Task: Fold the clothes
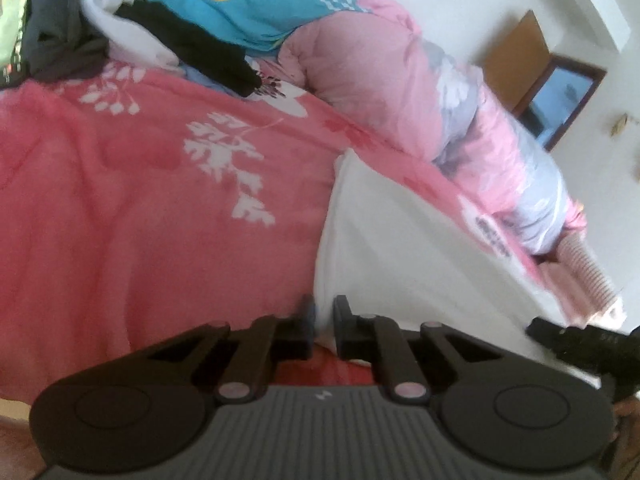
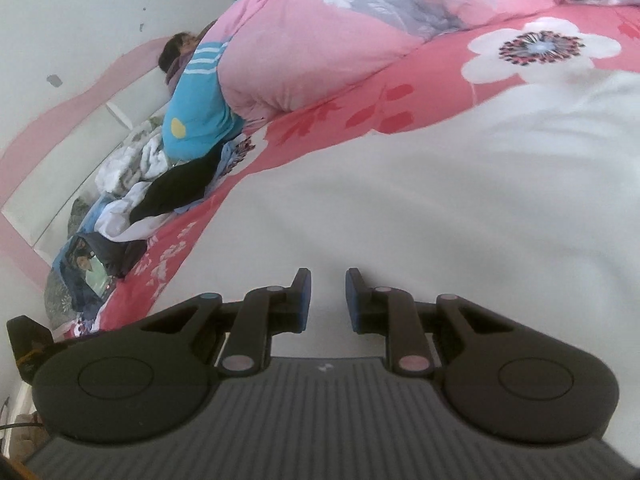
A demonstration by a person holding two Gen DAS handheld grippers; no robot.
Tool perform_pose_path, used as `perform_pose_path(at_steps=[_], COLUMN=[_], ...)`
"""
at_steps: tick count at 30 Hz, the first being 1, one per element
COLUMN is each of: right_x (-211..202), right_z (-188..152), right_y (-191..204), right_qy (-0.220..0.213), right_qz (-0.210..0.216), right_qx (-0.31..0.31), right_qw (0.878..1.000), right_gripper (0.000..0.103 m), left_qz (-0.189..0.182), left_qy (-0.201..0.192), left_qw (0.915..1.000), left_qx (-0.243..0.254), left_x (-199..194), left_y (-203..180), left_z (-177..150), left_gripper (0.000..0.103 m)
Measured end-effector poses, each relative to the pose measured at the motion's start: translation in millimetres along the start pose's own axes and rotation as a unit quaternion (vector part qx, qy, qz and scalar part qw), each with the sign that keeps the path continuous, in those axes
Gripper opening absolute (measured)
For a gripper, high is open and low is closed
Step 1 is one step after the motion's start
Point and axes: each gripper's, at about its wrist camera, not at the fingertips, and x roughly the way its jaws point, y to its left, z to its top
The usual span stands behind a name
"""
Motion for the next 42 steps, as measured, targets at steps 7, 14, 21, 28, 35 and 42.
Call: perform_pose_path(at_steps=[7, 14, 21, 28, 35, 42], right_x=[-9.9, -8.3, 45.5, 36.7, 66.6, 42.1], right_z=[-6.0, -12.8, -47.8, -63.8, -68.5, -90.2], right_y=[-10.7, 41.6, 74.8, 91.0, 105.3, 109.8], right_qy=[-0.024, -0.020, 0.062, 0.055, 0.062, 0.075], right_qz=[0.005, 0.081, 0.111, 0.126, 0.144, 0.198], right_qx=[-0.013, -0.132, -0.191, -0.232, -0.230, -0.237], right_qw=[1.000, 0.988, 0.973, 0.963, 0.961, 0.948], right_gripper=[0.018, 0.019, 0.019, 0.016, 0.015, 0.015], left_qz=[0.027, -0.001, -0.013, -0.028, -0.017, -0.030], left_qy=[0.004, -0.004, -0.024, -0.039, -0.058, -0.088], left_qw=[0.9987, 1.0000, 0.9996, 0.9985, 0.9975, 0.9957], left_qx=[0.043, 0.000, -0.004, -0.027, -0.035, -0.005], left_x=[-3.1, -7.6, -11.9, -14.0, -24.0, -30.2], left_y=[-8.0, 9.2, 20.7, 37.6, 38.8, 1.8], left_z=[-3.1, -0.8, -2.4, -5.3, -2.4, 25.4], left_gripper=[0.011, 0.017, 0.021, 0.015, 0.025, 0.047])
